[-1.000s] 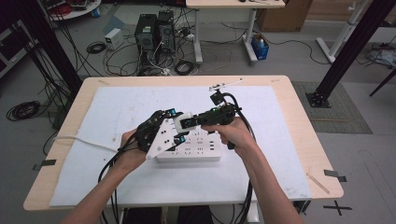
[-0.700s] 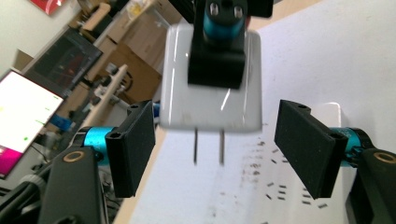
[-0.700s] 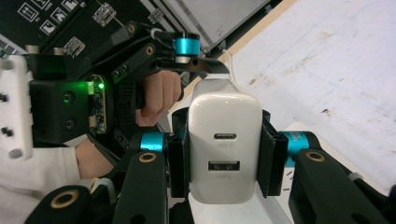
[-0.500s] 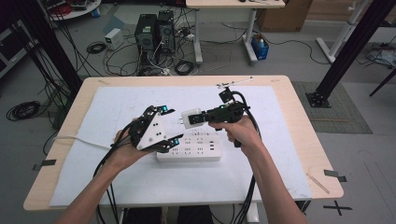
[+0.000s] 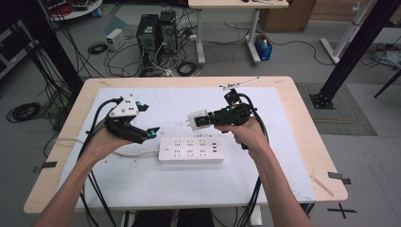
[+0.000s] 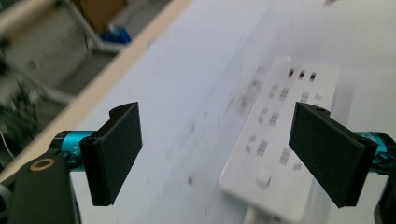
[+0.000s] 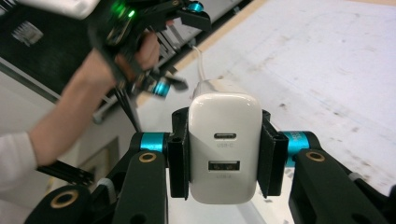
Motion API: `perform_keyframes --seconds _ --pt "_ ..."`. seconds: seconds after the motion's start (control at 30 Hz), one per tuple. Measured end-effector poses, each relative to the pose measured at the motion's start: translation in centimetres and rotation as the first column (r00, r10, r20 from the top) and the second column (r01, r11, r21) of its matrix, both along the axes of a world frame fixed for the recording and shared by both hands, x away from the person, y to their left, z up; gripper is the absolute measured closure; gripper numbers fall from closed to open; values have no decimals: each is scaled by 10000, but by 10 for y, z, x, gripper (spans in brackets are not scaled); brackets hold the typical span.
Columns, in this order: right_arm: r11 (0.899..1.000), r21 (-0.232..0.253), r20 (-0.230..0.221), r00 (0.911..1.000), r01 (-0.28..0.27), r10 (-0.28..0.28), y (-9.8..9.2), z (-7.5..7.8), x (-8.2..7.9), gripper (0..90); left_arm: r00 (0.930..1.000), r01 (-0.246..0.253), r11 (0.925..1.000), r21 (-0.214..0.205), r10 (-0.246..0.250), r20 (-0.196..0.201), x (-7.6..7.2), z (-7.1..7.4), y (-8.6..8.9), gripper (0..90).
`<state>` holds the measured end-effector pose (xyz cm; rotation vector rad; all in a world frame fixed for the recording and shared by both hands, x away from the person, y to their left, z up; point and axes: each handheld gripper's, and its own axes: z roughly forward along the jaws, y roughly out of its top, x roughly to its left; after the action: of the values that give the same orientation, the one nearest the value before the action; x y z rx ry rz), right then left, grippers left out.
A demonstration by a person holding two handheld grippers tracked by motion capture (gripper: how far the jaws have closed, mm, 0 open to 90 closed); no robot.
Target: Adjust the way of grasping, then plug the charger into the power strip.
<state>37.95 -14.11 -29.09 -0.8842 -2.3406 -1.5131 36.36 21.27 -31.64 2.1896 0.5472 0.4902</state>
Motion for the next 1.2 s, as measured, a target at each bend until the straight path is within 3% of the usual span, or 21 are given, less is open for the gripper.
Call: perform_keyframes --seconds 0.03,0.1,0.17,0.3,0.37,0.43,0.5,0.67,0.87,0.97,1.03,1.07,1.13,1.2 --pt "9996 -272 195 9998 53 -48 0 1 0 622 9978 -240 9997 -25 238 -611 6 -3 6 164" --pt "9959 -892 526 9986 126 -79 -1 3 -1 622 9917 -327 9995 36 329 -1243 17 -7 20 140" --pt "9912 -1302 782 9968 249 -148 -2 5 -1 622 9810 -416 9991 -51 399 -1900 26 -9 31 135" --pt "9776 -2076 1277 9918 352 -86 -4 8 -2 622 9690 -586 9981 -187 524 -2414 35 -12 47 105" --pt "9712 -2355 1446 9895 354 -10 -5 9 -1 622 9596 -739 9967 -325 622 -2743 37 -14 51 105" --pt "9574 -2852 1757 9844 457 53 -4 9 0 621 9499 -893 9960 -45 838 -3010 38 -18 52 105" --pt "9434 -3289 1836 9828 431 191 -4 9 3 622 9443 -802 9964 271 847 -3179 39 -22 52 104" --pt "9255 -3782 2016 9776 207 605 -2 9 9 621 9351 -655 9951 746 872 -3436 40 -31 50 105" --pt "8805 -4740 2139 9693 -56 1213 5 7 12 621 9296 -86 9893 1458 616 -3634 38 -36 43 105" --pt "8655 -5003 2090 9663 -264 1503 9 5 14 621 9308 121 9851 1716 516 -3618 37 -36 41 105" --pt "8500 -5254 2059 9639 -366 1688 12 4 15 621 9291 -51 9875 1573 629 -3644 36 -37 40 105" --pt "8364 -5462 2003 9623 -464 1842 14 3 16 621 9293 102 9839 1787 566 -3649 38 -36 42 105" --pt "8159 -5743 1956 9566 -670 2162 17 0 18 621 9318 100 9823 1872 587 -3581 38 -37 42 105" --pt "7982 -5950 1880 9493 -942 2522 21 -2 20 621 9297 89 9821 1880 611 -3631 37 -38 42 105"
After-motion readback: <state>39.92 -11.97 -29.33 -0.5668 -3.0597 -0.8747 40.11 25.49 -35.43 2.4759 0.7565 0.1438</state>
